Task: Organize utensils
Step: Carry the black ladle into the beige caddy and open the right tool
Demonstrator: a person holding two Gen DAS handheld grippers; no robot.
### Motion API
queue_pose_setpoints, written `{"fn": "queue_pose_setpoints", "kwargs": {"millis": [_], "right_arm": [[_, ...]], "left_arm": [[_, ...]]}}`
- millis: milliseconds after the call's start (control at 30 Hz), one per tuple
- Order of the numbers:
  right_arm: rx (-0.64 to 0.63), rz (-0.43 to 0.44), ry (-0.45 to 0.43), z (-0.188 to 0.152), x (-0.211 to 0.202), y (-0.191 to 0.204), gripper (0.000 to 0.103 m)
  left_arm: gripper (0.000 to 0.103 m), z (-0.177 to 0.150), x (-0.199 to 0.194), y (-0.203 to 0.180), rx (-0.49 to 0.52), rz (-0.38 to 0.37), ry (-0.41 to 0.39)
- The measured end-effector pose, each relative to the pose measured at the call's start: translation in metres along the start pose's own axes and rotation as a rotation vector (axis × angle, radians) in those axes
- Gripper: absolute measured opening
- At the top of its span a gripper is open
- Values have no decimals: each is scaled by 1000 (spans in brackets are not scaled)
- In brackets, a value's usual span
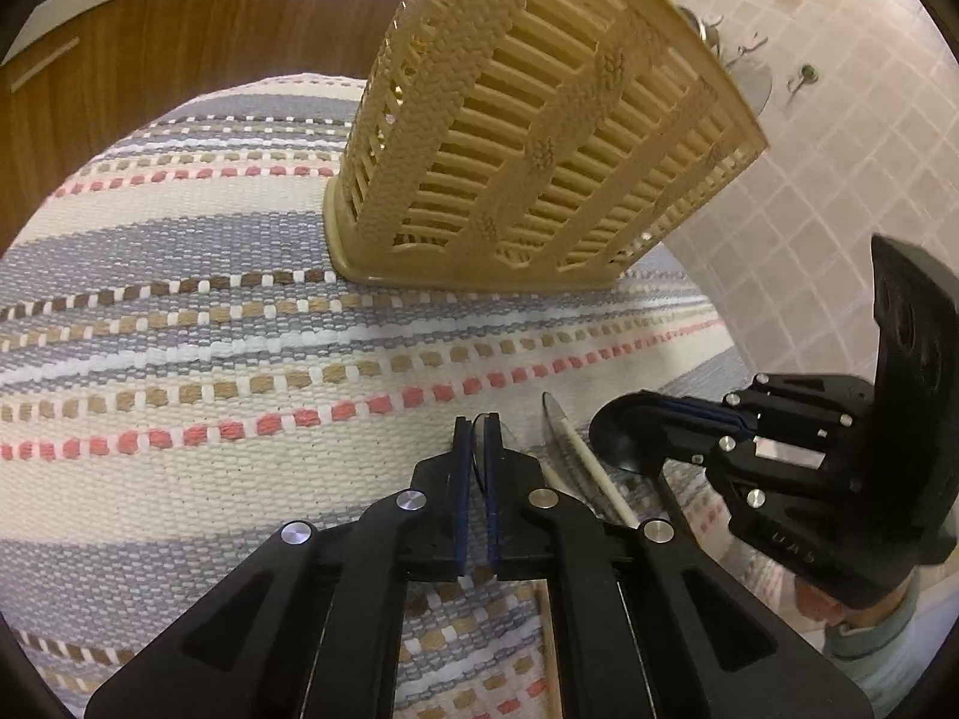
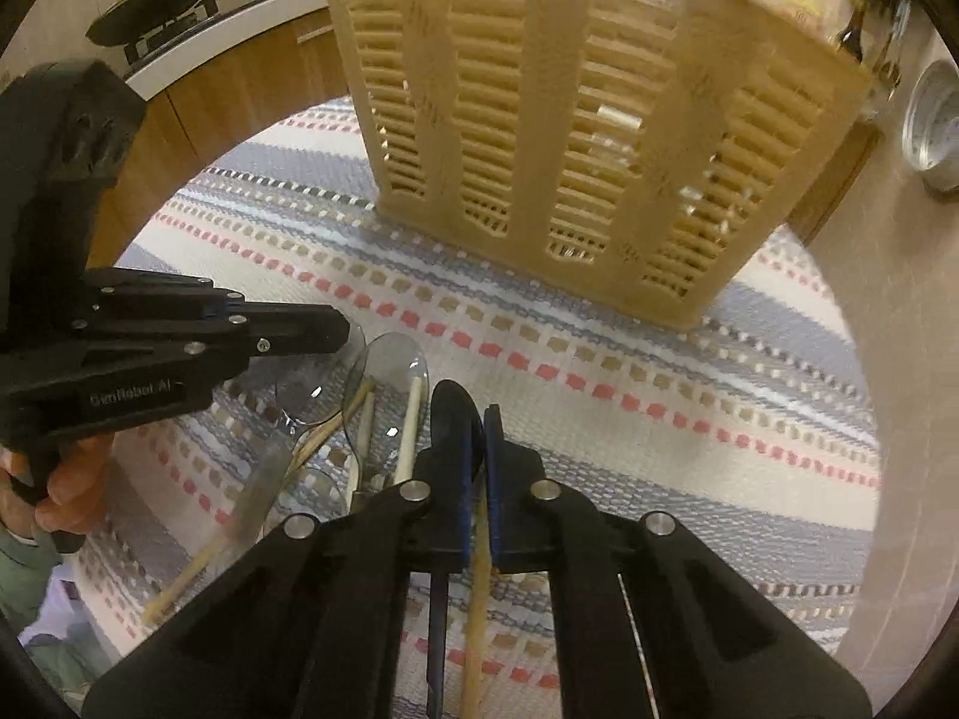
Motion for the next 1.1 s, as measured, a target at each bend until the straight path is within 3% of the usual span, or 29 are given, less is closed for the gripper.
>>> {"fn": "queue_pose_setpoints", "kwargs": {"millis": [200, 533, 867, 1000, 1100], "right_arm": [[65, -12, -89, -10, -25, -11, 2], [194, -33, -287, -22, -87, -35, 2], [206, -141, -558, -13, -164, -34, 2], [294, -255, -721, -2, -191, -47, 2], [375, -275, -809, 9, -205, -63, 2]], "left_arm": [[1, -4, -16, -4, 53, -15, -82], [1, -12, -81, -51, 260, -20, -345], [1, -5, -143, -94, 427, 142, -621], [1, 9, -163, -105, 470, 197, -714], [1, 24, -176, -111, 491, 232, -790]]}}
Point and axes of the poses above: each gripper's, at about its wrist camera, not at the fingertips, and x roughly the way its jaws point, y to its left, z to its top, the point moved 1 cm from there along x, roughly the way its jaws point, and after that the axes turned 3 degrees about -z, right-handed, at the moved point
